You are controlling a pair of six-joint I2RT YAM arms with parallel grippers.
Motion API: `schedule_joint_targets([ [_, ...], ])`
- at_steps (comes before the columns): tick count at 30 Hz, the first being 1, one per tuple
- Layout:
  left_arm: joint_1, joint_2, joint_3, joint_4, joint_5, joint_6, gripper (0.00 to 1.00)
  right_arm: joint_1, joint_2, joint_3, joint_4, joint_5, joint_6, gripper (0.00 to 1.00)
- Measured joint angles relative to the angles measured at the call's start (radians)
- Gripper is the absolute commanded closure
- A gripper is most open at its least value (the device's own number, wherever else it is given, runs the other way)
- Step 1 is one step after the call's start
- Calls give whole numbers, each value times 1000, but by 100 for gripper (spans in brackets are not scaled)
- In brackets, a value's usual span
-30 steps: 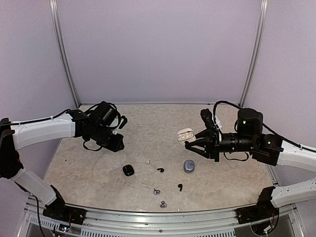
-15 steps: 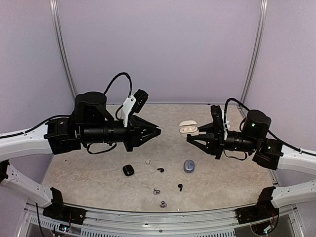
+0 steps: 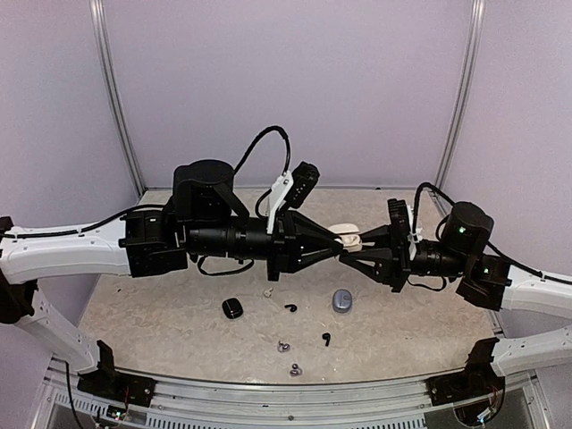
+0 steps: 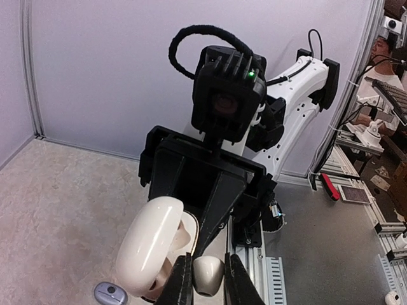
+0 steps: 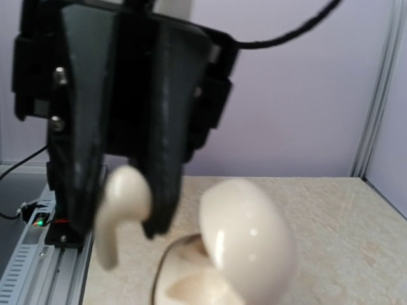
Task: Insert the wireless bluetooth earbuds into the charging case
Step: Insert the left earbud into the left side groove of the charging case.
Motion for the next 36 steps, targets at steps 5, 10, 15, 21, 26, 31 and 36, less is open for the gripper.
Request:
schedule_joint_targets([
  [5, 7, 34, 29, 1, 32, -4, 92, 3, -11, -11, 0, -24, -34, 98],
  [10, 35, 39, 31, 4, 68, -24, 92, 10, -20, -16, -1, -29, -61, 99],
  [15, 50, 39, 31, 8, 98, -40, 92, 13, -32, -26, -1, -23, -75, 99],
  [21, 60, 36, 21, 61, 90, -39, 92, 19, -38, -37, 10, -8, -40, 99],
  [26, 49, 8, -22, 116, 29, -19, 93, 21, -38, -79, 67, 24, 51, 99],
  [31, 23, -27, -63, 175, -68, 10, 93, 21, -38, -94, 106, 64, 131, 99],
  [36, -3, -43, -105, 233, -140, 32, 93, 21, -39, -94, 146, 101, 194, 99],
])
